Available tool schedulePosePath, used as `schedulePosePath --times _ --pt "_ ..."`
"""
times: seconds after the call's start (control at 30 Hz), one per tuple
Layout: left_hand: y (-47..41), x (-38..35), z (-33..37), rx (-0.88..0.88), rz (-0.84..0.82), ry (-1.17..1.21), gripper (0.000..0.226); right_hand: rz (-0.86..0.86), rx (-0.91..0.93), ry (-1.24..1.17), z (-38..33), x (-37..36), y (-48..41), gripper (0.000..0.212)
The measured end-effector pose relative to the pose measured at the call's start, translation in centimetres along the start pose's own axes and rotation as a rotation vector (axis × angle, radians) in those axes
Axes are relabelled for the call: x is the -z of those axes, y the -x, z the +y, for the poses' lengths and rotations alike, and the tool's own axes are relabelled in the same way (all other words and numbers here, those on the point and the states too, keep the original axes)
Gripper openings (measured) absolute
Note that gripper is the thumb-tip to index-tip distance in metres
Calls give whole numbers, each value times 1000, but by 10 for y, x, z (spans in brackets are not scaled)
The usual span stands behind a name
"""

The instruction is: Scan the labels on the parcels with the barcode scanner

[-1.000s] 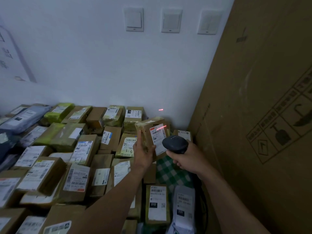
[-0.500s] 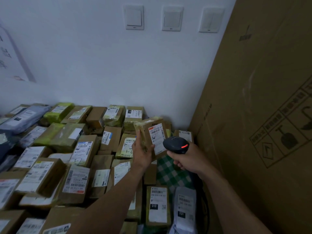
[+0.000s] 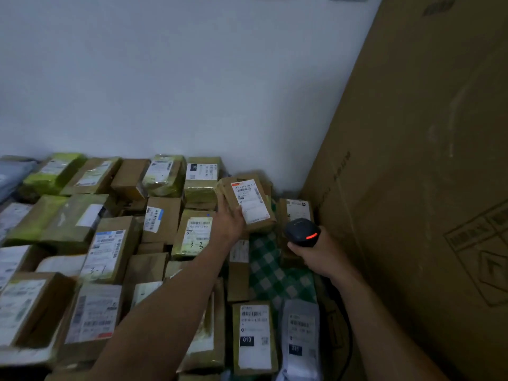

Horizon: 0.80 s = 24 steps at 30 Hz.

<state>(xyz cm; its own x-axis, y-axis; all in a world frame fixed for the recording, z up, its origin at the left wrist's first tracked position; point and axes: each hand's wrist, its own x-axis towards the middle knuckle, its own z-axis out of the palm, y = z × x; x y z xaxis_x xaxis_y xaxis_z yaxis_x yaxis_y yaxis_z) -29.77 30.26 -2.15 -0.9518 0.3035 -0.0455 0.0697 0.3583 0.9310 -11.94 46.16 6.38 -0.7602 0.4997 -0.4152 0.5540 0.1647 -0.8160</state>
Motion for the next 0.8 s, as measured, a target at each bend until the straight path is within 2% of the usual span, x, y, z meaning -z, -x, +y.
schedulePosePath --times 0.1,0.2,0.33,0.4,0.5,0.57,0.63,0.8 --pt "-45 -21 -19 57 -108 -20 69 -21 -73 8 7 -4 -24 79" --pt "-59 -33 -14 -12 -212 -36 59 -17 -120 36 13 -8 -42 80" --pt "-84 -45 -27 31 -229 -88 55 -12 -172 62 19 -13 -61 78" --pt "-87 -51 -39 0 -192 -214 63 -7 -176 74 23 -15 -67 73" --pt "-65 -60 -42 -92 -129 -592 60 2 -183 75 28 -15 -74 74" --pt "-54 -68 -45 -223 -247 -759 60 8 -201 64 32 -14 -78 77" --pt "-54 -70 -53 -242 -339 -837 66 18 -218 56 34 -13 -79 77" --pt "-88 -71 -49 -244 -310 -890 72 69 -201 64 41 -7 -75 72"
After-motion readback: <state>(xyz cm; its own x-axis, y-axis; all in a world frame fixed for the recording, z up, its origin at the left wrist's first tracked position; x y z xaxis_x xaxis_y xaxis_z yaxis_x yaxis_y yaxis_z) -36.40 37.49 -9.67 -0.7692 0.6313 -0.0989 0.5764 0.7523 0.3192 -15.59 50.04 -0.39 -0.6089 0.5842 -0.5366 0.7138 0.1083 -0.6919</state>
